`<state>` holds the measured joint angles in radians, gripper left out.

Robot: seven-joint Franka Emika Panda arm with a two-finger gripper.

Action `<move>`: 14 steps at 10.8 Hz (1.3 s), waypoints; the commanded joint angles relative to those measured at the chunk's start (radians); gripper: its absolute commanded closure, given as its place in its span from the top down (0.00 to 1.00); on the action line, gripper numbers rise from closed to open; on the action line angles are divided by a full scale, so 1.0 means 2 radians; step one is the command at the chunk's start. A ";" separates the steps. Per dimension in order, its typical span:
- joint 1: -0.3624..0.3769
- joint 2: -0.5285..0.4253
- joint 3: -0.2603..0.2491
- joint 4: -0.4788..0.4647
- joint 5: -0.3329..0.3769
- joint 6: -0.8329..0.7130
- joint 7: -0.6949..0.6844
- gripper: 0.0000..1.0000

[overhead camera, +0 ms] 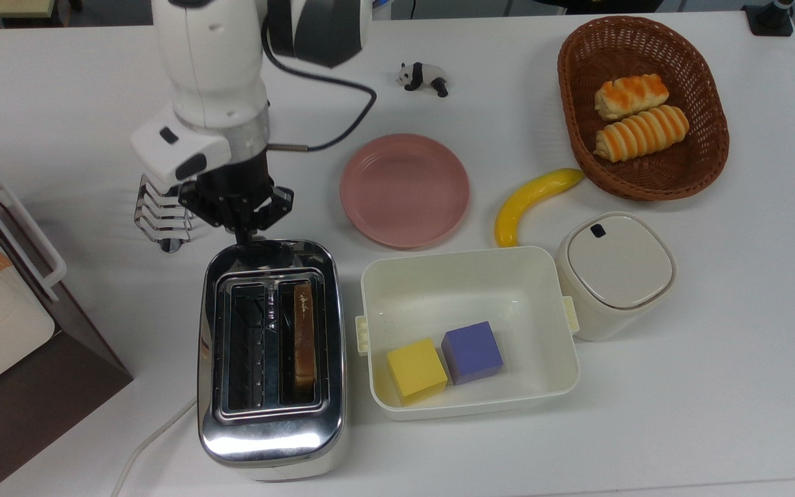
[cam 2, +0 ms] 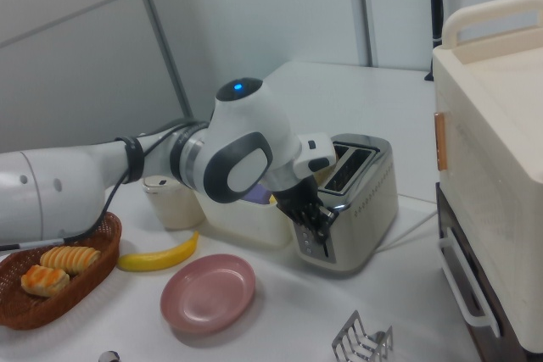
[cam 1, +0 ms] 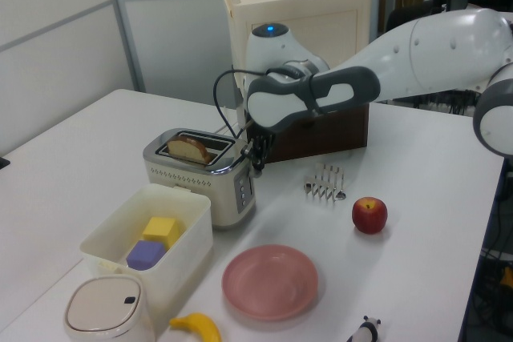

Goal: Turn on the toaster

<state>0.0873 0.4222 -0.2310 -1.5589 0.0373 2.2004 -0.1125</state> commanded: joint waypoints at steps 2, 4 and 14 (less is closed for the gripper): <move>0.001 0.033 0.005 0.006 0.004 0.019 -0.015 0.00; 0.000 0.055 0.013 0.006 -0.002 0.020 -0.020 0.00; -0.001 -0.038 0.016 0.004 0.003 -0.034 -0.019 0.00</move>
<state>0.0873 0.4253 -0.2107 -1.5243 0.0281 2.2006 -0.1421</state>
